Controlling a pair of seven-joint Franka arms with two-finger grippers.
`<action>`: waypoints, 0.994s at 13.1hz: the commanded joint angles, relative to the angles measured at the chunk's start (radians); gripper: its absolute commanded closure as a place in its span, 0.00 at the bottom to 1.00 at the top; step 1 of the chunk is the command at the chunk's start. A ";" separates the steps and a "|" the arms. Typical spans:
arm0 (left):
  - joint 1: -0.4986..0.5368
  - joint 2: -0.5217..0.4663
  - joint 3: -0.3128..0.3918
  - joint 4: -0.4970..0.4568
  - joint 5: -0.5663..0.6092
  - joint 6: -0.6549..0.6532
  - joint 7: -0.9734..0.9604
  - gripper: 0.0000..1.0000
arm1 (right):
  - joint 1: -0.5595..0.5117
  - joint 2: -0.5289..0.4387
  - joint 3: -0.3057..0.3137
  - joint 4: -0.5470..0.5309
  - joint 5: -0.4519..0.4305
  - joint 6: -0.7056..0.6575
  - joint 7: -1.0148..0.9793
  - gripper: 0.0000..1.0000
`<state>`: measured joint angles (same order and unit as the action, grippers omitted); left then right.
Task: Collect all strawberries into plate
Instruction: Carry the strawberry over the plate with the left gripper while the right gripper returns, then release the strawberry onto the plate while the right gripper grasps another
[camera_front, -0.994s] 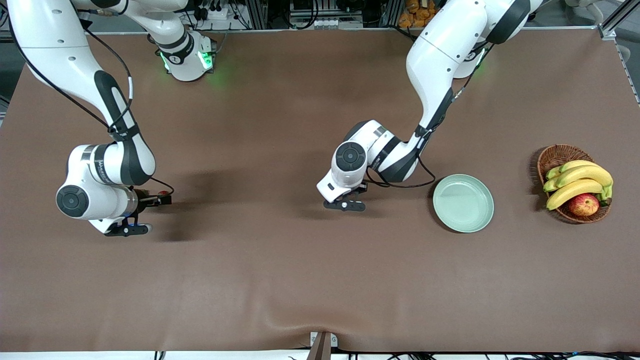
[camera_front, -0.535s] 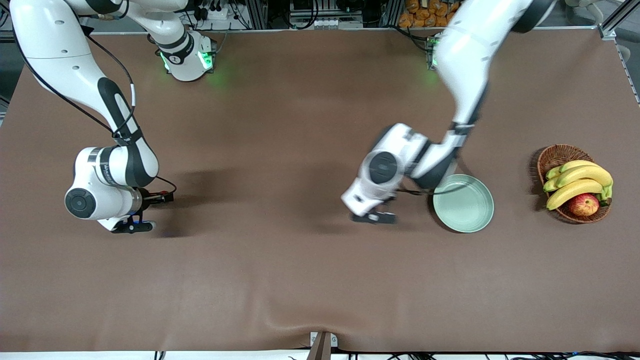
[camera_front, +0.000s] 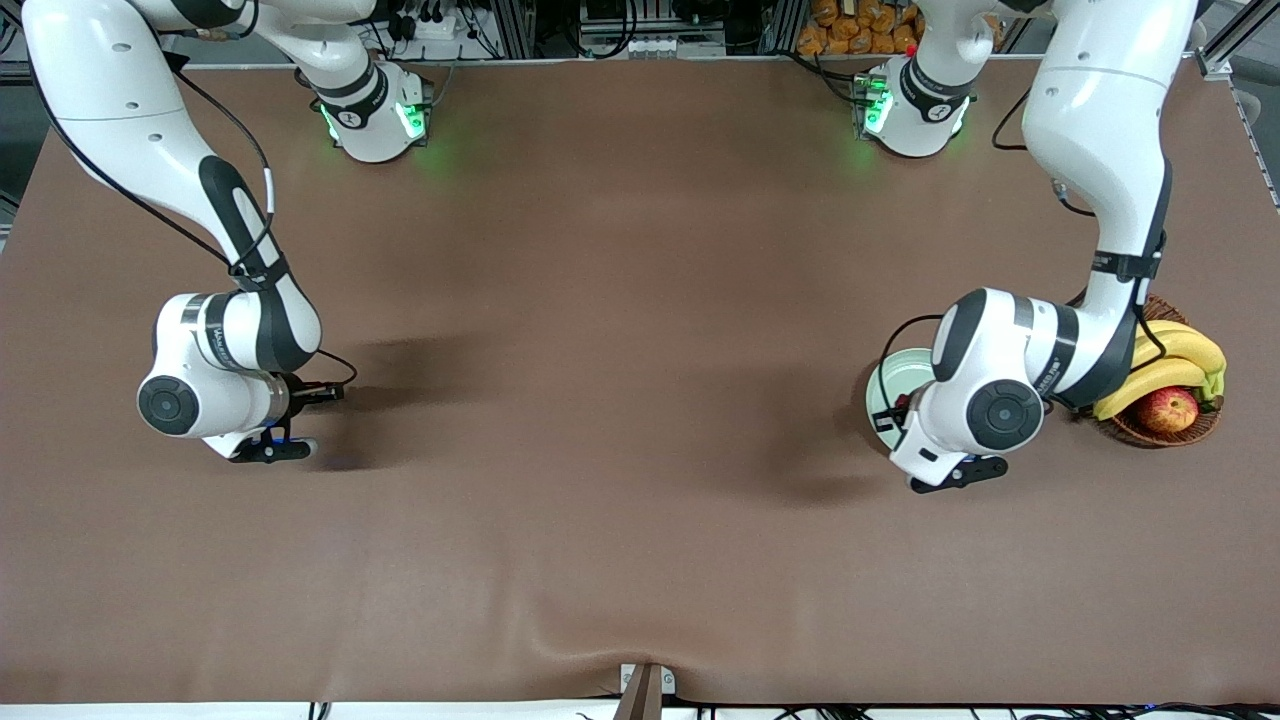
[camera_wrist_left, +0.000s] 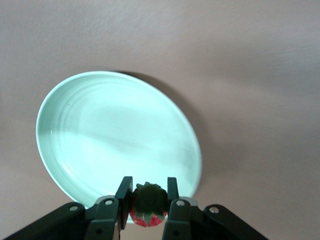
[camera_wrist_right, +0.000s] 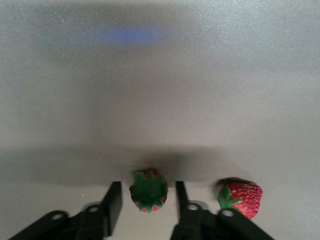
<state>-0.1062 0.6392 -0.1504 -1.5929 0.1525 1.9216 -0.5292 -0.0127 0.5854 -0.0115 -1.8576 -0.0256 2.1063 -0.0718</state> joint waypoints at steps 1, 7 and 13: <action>0.014 0.014 -0.006 -0.036 0.032 0.036 -0.017 0.34 | -0.015 0.004 0.018 -0.011 -0.024 0.015 -0.006 0.85; 0.022 -0.085 -0.024 -0.021 0.030 0.020 -0.018 0.00 | 0.032 -0.007 0.084 0.110 0.028 0.064 0.036 1.00; 0.023 -0.275 -0.069 -0.013 0.021 -0.064 0.018 0.00 | 0.408 0.071 0.078 0.256 0.380 0.153 0.502 1.00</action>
<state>-0.0863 0.4352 -0.2081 -1.5860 0.1581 1.8944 -0.5297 0.3015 0.5955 0.0824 -1.6732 0.2800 2.2249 0.3055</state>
